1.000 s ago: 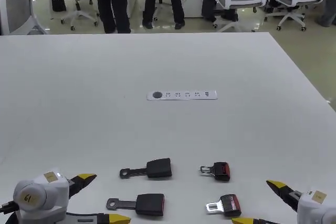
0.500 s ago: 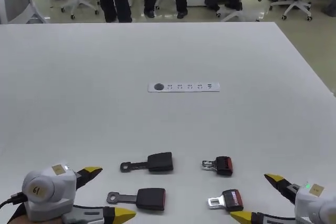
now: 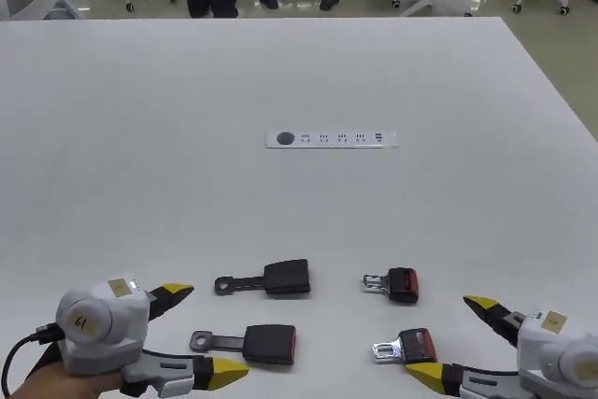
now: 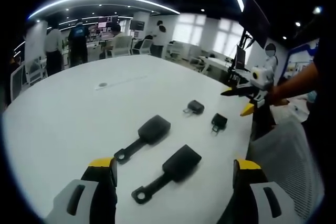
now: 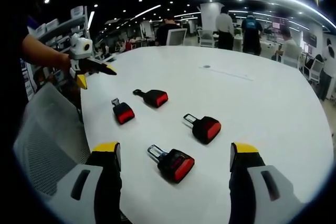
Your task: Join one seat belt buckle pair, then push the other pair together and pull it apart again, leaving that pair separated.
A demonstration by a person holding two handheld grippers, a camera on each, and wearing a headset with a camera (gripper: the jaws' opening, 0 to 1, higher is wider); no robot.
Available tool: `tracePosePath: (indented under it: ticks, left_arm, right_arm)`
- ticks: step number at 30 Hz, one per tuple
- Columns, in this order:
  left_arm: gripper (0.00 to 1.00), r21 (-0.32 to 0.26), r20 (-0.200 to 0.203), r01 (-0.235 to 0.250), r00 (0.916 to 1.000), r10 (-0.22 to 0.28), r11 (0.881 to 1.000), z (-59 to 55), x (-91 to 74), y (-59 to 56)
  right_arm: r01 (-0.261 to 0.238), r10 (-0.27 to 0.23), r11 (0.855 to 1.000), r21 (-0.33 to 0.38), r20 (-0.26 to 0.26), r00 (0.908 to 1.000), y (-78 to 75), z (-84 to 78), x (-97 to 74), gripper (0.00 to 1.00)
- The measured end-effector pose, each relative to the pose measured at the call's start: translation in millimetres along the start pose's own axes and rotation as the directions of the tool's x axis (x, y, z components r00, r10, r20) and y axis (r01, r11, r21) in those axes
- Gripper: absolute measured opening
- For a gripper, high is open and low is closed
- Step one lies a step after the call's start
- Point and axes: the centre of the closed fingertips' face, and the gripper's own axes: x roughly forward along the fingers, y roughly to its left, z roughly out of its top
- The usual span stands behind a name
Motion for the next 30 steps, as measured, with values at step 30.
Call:
tracePosePath:
  ticks: [30]
  left_arm:
    - [0.87, 0.057, -0.104, 0.120, 0.9881, -0.113, 0.991, -17.8, 46.7, -8.3]
  right_arm:
    - [-0.155, 0.146, 0.986, -0.065, -0.130, 0.9807, 11.7, -23.2, 31.4, 0.78]
